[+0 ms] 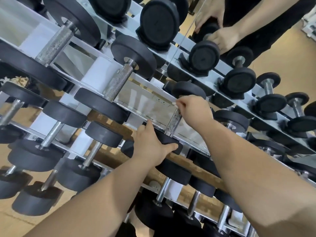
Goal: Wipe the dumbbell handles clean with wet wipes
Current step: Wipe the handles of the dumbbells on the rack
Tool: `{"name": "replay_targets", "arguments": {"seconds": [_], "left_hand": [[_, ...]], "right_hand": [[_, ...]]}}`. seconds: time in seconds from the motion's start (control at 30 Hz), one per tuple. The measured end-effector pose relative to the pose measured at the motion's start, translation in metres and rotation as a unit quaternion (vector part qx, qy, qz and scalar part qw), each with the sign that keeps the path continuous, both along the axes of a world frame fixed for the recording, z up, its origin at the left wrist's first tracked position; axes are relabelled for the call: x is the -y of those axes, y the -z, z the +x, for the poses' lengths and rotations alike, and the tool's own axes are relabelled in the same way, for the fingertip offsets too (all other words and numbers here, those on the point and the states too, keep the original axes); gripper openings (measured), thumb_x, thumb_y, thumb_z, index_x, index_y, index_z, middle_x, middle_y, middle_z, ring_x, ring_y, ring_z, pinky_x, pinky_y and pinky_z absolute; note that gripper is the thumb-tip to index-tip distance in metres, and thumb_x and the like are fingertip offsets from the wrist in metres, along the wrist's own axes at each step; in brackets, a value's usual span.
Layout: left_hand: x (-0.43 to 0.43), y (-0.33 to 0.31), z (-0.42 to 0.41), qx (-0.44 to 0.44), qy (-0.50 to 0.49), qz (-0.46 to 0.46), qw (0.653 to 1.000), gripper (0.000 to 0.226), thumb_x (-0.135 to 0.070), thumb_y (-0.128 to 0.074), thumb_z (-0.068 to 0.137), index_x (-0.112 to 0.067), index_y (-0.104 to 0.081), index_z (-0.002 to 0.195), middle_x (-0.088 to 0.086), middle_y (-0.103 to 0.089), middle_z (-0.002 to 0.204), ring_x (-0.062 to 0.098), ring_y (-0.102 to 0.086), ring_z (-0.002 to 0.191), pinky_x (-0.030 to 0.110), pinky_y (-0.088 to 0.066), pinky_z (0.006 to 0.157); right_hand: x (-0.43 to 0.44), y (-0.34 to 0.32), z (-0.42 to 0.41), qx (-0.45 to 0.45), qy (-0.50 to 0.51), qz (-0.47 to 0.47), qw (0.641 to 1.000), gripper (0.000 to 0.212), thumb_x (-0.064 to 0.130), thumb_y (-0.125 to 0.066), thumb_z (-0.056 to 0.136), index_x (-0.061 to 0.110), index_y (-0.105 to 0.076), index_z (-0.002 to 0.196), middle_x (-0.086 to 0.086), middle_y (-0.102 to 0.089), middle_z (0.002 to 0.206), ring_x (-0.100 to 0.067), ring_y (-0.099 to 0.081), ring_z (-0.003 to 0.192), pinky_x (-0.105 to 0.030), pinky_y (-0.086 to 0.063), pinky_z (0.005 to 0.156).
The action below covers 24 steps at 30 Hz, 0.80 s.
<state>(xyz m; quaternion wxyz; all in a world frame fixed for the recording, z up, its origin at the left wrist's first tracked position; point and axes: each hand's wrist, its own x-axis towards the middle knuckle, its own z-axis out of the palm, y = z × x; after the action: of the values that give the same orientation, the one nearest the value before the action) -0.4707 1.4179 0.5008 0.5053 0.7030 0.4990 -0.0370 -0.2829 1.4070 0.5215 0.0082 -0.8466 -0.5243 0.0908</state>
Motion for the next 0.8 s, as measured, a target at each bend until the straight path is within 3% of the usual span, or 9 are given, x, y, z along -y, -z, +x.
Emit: {"name": "replay_targets", "arguments": {"seconds": [0.1, 0.17, 0.23, 0.37, 0.5, 0.6, 0.7, 0.8], "left_hand": [[-0.008, 0.004, 0.000, -0.005, 0.007, -0.018, 1.000, 0.132, -0.063, -0.085, 0.064, -0.016, -0.009, 0.161, 0.011, -0.032, 0.154, 0.030, -0.027, 0.145, 0.041, -0.030, 0.117], [-0.010, 0.005, -0.001, -0.007, 0.010, -0.021, 1.000, 0.132, -0.063, -0.085, 0.064, -0.016, -0.009, 0.161, 0.011, -0.032, 0.154, 0.030, -0.029, 0.145, 0.041, -0.030, 0.117], [-0.011, 0.007, -0.001, -0.006, 0.010, -0.015, 1.000, 0.132, -0.062, -0.085, 0.064, -0.015, -0.010, 0.161, 0.012, -0.034, 0.153, 0.030, -0.030, 0.144, 0.041, -0.031, 0.117], [-0.009, 0.011, -0.002, 0.002, 0.007, -0.013, 1.000, 0.132, -0.063, -0.085, 0.064, -0.016, -0.010, 0.161, 0.010, -0.032, 0.153, 0.030, -0.029, 0.145, 0.043, -0.032, 0.117], [-0.008, 0.011, -0.002, 0.005, 0.001, -0.024, 1.000, 0.131, -0.063, -0.085, 0.065, -0.019, -0.008, 0.161, 0.007, -0.029, 0.155, 0.029, -0.026, 0.146, 0.043, -0.033, 0.115], [-0.008, 0.010, -0.001, 0.003, 0.005, -0.020, 1.000, 0.131, -0.063, -0.085, 0.065, -0.018, -0.009, 0.161, 0.008, -0.029, 0.155, 0.029, -0.026, 0.146, 0.043, -0.032, 0.116], [-0.007, 0.011, -0.003, 0.006, 0.003, -0.016, 1.000, 0.131, -0.063, -0.085, 0.063, -0.017, -0.010, 0.161, 0.009, -0.032, 0.152, 0.029, -0.029, 0.144, 0.043, -0.033, 0.116], [-0.006, 0.011, -0.003, 0.007, 0.000, -0.014, 1.000, 0.132, -0.064, -0.085, 0.063, -0.018, -0.010, 0.161, 0.009, -0.034, 0.150, 0.030, -0.030, 0.143, 0.043, -0.035, 0.116]], "right_hand": [[0.008, 0.003, -0.012, -0.032, 0.033, 0.020, 0.999, 0.019, 0.024, -0.053, 0.097, 0.024, -0.070, 0.089, 0.003, -0.069, 0.082, -0.023, -0.062, 0.074, -0.034, -0.049, 0.066], [0.022, 0.003, -0.025, -0.085, -0.004, 0.003, 0.996, 0.019, 0.020, -0.057, 0.096, 0.021, -0.076, 0.101, 0.000, -0.075, 0.096, -0.022, -0.067, 0.085, -0.037, -0.055, 0.078], [0.035, 0.003, -0.036, -0.125, -0.078, -0.026, 0.989, 0.017, 0.016, -0.063, 0.094, 0.019, -0.077, 0.102, 0.001, -0.076, 0.098, -0.019, -0.068, 0.088, -0.035, -0.055, 0.080], [0.023, 0.012, -0.018, -0.056, -0.142, -0.040, 0.987, 0.015, 0.017, -0.060, 0.092, 0.019, -0.075, 0.093, -0.003, -0.073, 0.086, -0.025, -0.066, 0.079, -0.037, -0.056, 0.074], [-0.003, 0.005, 0.002, 0.020, 0.000, 0.015, 1.000, 0.020, 0.027, -0.053, 0.097, 0.023, -0.070, 0.087, 0.001, -0.065, 0.082, -0.026, -0.060, 0.075, -0.036, -0.052, 0.068], [0.005, 0.003, -0.011, -0.007, 0.000, 0.003, 1.000, 0.019, 0.023, -0.054, 0.095, 0.021, -0.069, 0.083, 0.001, -0.067, 0.078, -0.025, -0.061, 0.073, -0.037, -0.053, 0.066], [0.026, 0.005, -0.029, -0.081, -0.104, -0.090, 0.987, 0.018, 0.018, -0.056, 0.092, 0.021, -0.074, 0.092, -0.001, -0.073, 0.085, -0.024, -0.066, 0.078, -0.039, -0.056, 0.071], [0.016, 0.008, -0.021, -0.058, -0.122, -0.122, 0.983, 0.017, 0.020, -0.056, 0.092, 0.025, -0.072, 0.090, 0.002, -0.073, 0.084, -0.023, -0.067, 0.077, -0.038, -0.057, 0.071]]}}
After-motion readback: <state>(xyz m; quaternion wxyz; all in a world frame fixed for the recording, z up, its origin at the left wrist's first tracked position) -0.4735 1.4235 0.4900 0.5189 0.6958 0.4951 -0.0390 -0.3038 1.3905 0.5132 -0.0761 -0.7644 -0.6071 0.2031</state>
